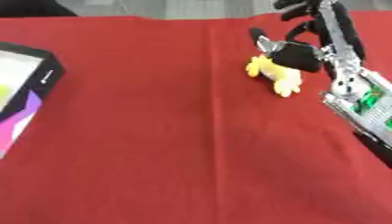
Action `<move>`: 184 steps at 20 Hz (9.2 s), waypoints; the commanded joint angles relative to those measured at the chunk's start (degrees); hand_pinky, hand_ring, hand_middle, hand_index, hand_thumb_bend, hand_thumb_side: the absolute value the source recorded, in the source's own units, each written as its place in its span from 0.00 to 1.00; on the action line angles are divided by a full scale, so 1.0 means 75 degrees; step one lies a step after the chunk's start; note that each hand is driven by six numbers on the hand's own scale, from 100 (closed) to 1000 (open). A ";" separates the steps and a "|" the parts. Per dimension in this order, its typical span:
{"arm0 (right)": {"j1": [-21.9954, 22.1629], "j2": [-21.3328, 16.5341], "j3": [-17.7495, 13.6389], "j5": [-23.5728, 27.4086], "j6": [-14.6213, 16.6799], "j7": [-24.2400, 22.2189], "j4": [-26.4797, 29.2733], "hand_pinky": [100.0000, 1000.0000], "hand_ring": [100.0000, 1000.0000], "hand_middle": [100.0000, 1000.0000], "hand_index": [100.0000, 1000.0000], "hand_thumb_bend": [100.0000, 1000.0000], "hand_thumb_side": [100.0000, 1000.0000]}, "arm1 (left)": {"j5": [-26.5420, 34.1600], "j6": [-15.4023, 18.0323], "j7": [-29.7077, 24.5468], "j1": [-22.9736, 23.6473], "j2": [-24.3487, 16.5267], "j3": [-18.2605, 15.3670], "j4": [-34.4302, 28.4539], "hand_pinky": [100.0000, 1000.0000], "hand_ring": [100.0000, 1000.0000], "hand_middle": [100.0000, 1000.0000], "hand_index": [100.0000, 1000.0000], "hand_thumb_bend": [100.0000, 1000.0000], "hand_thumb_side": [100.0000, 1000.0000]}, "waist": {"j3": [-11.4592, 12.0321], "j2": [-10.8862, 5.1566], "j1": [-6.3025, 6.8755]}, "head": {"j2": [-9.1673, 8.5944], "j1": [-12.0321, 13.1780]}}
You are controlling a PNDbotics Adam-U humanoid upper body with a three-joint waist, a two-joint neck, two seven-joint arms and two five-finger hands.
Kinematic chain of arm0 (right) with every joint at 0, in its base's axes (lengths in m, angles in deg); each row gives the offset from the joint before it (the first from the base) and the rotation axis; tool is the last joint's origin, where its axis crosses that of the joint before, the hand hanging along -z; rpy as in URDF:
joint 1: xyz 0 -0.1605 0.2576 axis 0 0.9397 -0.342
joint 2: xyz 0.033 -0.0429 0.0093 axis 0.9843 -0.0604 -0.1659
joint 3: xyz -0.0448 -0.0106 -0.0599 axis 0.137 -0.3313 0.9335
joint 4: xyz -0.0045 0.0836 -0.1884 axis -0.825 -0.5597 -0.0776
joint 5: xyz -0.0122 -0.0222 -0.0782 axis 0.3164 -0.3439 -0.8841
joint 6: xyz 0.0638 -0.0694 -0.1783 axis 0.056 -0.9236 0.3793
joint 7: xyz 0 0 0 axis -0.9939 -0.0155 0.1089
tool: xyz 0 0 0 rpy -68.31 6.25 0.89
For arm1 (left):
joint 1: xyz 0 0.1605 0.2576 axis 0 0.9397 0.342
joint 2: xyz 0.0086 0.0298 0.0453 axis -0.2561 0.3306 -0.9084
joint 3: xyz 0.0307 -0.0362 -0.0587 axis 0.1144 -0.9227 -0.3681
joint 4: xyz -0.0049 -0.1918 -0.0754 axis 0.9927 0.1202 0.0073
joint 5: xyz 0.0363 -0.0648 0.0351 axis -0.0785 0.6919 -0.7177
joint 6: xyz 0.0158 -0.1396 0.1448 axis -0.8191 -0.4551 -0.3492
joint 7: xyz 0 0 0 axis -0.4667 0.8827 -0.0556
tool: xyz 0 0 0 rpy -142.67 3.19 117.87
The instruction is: Pick up the objects with one hand, pass them to the other hand, and then place them into the box on the other side of the table.
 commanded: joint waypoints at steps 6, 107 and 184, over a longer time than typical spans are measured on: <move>0.0214 -0.0726 -0.0364 -0.0546 -0.0849 -0.0886 0.0117 0.57 0.75 0.78 0.70 0.49 0.21 | 0.0944 -0.0059 0.0892 0.0126 -0.0079 -0.0329 -0.1205 0.94 0.67 0.61 0.71 0.00 0.40 | -0.0083 -0.0209 -0.0091 | 0.0044 -0.0469; 0.0006 -0.0841 -0.0667 -0.0142 -0.3224 -0.1545 -0.1196 0.51 0.53 0.34 0.23 0.22 0.00 | 0.3670 0.0764 0.1963 0.0240 -0.0156 0.0058 -0.1608 0.92 0.62 0.54 0.63 0.00 0.38 | -0.0007 -0.0050 -0.0049 | 0.0041 -0.0869; -0.0390 0.0169 0.0669 0.2566 -0.0637 -0.2439 0.0117 0.29 0.45 0.28 0.16 0.02 0.00 | -0.0308 0.2561 -0.3583 -0.3466 0.3725 0.3811 -0.1359 0.88 0.85 0.79 0.90 0.39 0.30 | 0.0473 -0.0740 0.0298 | 0.0044 -0.0718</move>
